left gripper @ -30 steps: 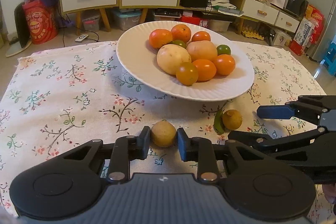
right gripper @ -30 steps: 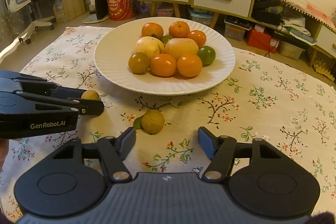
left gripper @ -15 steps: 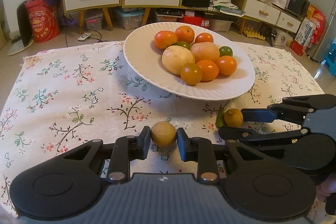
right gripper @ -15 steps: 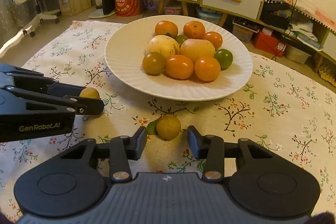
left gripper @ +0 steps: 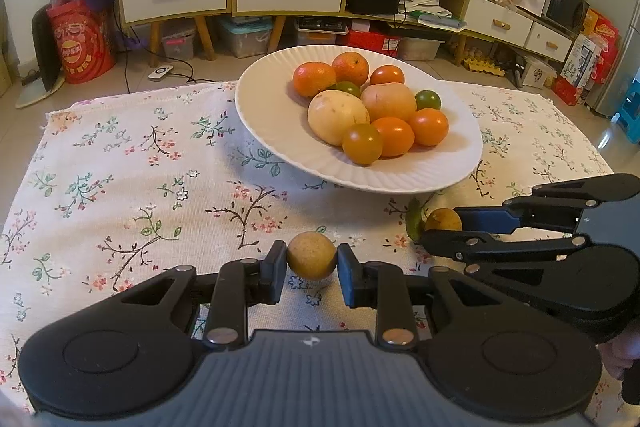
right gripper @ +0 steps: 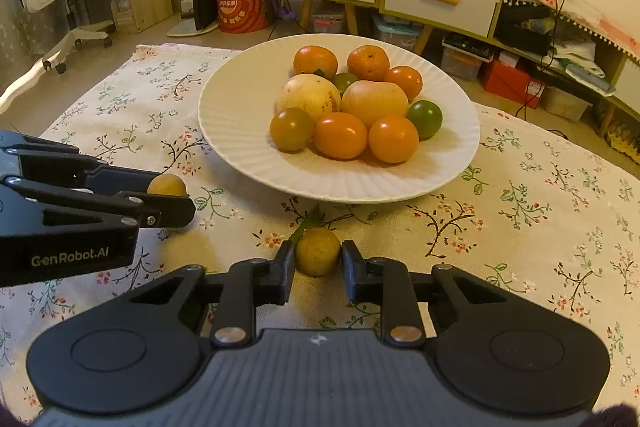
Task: Organize fruits
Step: 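Close the left tool on a small brown fruit while the right tool closes on the other, then carry both small fruits with both tools over the white bowl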
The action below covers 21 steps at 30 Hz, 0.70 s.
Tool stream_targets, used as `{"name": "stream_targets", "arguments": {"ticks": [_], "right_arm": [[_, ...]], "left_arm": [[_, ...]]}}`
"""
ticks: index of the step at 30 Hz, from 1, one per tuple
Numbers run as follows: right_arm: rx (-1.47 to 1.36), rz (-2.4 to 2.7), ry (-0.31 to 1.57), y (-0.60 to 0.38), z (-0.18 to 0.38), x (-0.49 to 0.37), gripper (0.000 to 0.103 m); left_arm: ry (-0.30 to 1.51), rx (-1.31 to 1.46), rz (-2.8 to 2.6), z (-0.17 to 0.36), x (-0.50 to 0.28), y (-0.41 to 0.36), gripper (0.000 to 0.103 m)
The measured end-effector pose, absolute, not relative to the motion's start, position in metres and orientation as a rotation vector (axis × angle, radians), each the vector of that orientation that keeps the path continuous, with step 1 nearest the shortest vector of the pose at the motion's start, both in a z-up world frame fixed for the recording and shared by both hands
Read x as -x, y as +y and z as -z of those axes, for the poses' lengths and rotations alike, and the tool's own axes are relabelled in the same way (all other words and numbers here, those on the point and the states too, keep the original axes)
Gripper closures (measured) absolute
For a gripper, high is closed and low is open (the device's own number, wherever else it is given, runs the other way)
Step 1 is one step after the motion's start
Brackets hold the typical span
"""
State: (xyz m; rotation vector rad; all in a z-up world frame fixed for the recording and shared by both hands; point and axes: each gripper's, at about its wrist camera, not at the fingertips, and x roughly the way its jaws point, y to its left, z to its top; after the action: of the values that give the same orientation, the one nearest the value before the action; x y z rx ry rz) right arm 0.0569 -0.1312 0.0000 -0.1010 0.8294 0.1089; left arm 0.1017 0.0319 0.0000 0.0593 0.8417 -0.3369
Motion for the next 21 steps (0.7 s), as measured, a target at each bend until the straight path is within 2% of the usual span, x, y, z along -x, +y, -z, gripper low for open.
{"name": "stream_targets", "arguments": {"ticks": [21], "right_arm": [[0.072,-0.100,0.783,-0.147,-0.026,-0.042,0.081]], "left_arm": [[0.797,-0.055,0.335,-0.026,-0.089,0.033,0.102]]}}
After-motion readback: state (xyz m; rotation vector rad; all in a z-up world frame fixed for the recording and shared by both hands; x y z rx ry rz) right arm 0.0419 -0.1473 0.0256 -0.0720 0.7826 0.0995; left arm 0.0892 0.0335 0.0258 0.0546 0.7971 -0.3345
